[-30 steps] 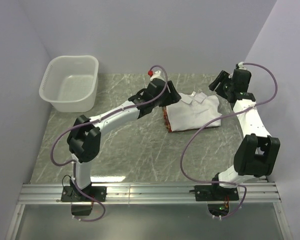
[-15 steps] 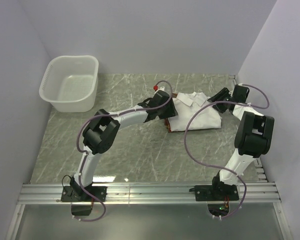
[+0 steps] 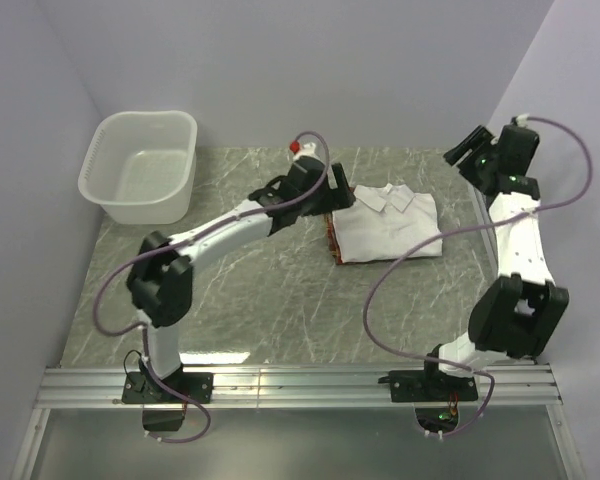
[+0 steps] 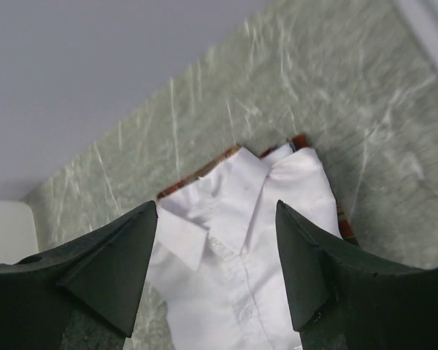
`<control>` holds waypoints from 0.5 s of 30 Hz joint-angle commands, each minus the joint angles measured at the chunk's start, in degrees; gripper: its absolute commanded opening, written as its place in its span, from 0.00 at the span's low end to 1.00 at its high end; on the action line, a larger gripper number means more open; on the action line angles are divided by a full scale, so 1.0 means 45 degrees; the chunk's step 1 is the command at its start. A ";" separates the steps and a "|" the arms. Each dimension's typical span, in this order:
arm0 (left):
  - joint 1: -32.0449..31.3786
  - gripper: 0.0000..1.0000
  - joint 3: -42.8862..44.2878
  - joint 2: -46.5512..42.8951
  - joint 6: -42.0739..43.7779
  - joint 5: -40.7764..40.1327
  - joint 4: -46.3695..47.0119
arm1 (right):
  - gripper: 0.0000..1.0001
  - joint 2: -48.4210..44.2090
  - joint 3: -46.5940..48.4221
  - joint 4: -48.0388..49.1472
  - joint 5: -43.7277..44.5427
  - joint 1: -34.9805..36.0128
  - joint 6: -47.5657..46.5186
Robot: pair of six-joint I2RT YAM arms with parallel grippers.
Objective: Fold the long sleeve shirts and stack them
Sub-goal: Neatly place the folded shirt to the corner
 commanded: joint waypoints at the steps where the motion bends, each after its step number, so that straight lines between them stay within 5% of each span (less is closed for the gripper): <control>1: 0.0116 0.96 0.0287 -0.2554 0.0688 -0.2002 -0.1389 | 0.74 -0.1741 0.1450 -0.3180 0.2214 0.0082 -0.0462; 2: 0.0194 0.98 0.0209 -0.2925 0.0902 -0.2315 -0.1702 | 0.74 -0.2382 0.1589 -0.3537 0.2527 0.0082 -0.0559; 3: 0.0253 0.98 0.0150 -0.3664 0.0981 -0.2550 -0.2421 | 0.89 -0.2698 0.1977 -0.4236 0.3014 0.0082 -0.0598; 9: 0.0956 0.99 -0.0962 -0.7528 0.1255 -0.4659 -0.4496 | 0.90 -0.5392 0.3346 -0.6116 0.4775 0.0082 -0.1282; 15: 0.1171 0.99 -0.1549 -1.1474 0.1958 -0.7354 -0.6410 | 0.98 -0.8809 0.2843 -0.5633 0.5147 0.0082 -0.1828</control>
